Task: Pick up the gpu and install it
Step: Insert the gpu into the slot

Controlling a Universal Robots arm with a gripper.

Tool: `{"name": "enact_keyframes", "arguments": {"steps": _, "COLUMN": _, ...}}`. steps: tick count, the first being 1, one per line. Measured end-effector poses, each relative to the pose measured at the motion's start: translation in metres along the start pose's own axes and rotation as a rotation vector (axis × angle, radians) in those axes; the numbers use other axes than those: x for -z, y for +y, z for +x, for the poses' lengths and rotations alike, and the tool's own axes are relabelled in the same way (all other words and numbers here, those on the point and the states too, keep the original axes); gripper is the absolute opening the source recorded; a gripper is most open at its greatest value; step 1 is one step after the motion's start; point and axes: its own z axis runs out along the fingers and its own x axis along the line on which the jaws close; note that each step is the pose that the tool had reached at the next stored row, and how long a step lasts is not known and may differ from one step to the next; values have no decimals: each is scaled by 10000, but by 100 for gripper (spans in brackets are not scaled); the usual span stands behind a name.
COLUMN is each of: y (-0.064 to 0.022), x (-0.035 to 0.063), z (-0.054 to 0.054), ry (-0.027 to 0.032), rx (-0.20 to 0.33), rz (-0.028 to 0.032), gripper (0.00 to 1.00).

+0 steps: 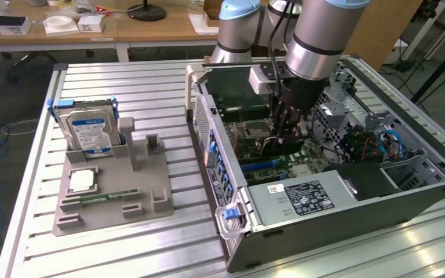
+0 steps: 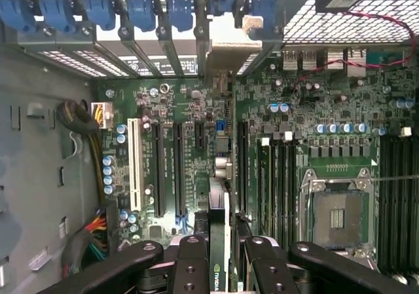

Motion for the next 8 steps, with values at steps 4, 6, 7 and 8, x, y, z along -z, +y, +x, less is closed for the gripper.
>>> {"name": "enact_keyframes", "arguments": {"steps": 4, "y": 10, "x": -37, "z": 0, "ry": 19, "rx": 2, "rz": 1, "gripper": 26}}
{"name": "enact_keyframes", "arguments": {"steps": 6, "y": 15, "x": -53, "z": 0, "ry": 23, "rx": 0, "rz": 1, "gripper": 26}}
{"name": "enact_keyframes", "arguments": {"steps": 7, "y": 19, "x": -62, "z": 0, "ry": 23, "rx": -1, "rz": 2, "gripper": 26}}
{"name": "enact_keyframes", "arguments": {"steps": 8, "y": 27, "x": -68, "z": -1, "ry": 24, "rx": -1, "rz": 2, "gripper": 26}}
